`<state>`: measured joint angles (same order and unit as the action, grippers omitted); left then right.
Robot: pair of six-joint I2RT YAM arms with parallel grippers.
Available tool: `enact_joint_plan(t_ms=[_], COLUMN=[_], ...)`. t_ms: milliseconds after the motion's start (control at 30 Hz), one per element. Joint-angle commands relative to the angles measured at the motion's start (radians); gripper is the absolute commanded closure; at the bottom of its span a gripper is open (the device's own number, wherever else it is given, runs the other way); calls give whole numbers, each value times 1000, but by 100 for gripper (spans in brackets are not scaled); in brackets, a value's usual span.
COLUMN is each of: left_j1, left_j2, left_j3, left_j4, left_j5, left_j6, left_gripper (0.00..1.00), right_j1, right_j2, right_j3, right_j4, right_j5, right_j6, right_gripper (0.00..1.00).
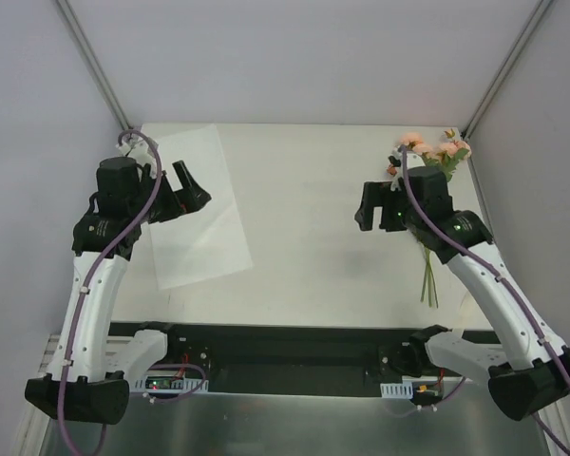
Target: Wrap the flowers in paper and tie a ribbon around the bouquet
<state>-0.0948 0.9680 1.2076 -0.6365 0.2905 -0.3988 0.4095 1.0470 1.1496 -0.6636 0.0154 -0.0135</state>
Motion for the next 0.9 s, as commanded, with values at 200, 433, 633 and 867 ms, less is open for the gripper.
enact_joint_plan(t_ms=[200,433,633,867], left_j1=[190,280,283,285], left_j2=[196,461,655,801], left_j3=[-149,-143,-108,-132], left_j4=[-5,90,83,77], left_j5=[-100,-65,-125,-10], left_j6=[-99,-192,-160,-221], left_gripper=[1,26,57,68], right_j1=[201,253,302,298], right_j2=[571,1008,1201,1343], right_j3=[255,565,729,808], right_j4=[406,634,688,734], right_j5=[-330,-456,-437,-419], right_j6=[119,312,345,385], right_gripper=[4,4,6,15])
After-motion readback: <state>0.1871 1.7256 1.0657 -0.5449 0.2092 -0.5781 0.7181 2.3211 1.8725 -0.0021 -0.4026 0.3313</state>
